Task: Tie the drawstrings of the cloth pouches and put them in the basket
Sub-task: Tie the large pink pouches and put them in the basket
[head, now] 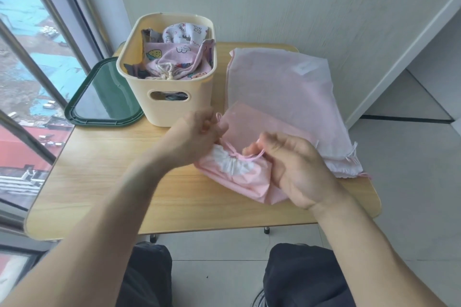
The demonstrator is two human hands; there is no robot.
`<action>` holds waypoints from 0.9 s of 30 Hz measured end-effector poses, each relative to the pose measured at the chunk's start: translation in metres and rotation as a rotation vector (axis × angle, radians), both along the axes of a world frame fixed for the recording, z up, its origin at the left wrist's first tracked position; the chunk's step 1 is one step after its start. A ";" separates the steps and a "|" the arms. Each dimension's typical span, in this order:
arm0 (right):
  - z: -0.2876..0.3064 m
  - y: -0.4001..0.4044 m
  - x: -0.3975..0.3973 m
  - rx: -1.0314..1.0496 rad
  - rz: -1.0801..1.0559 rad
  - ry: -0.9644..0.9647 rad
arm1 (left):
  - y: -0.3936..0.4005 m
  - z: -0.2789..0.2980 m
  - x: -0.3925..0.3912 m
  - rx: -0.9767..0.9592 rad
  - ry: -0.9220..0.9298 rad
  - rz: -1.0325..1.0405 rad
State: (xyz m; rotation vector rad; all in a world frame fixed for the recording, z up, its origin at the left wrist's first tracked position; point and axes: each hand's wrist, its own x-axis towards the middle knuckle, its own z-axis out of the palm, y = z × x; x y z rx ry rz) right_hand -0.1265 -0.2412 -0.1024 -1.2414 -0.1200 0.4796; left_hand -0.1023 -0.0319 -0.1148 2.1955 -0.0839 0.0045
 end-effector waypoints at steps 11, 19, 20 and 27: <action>-0.010 -0.048 0.027 -0.094 -0.032 0.061 | 0.002 0.007 -0.010 0.084 0.034 -0.268; -0.012 -0.071 0.020 -0.511 0.191 -0.092 | -0.008 -0.005 -0.008 0.197 -0.065 -0.078; -0.015 -0.069 0.021 -0.495 0.168 -0.065 | -0.008 -0.007 -0.006 0.193 -0.063 -0.050; -0.034 -0.061 0.027 -0.706 -0.122 -0.046 | -0.007 -0.019 -0.002 0.402 -0.062 0.072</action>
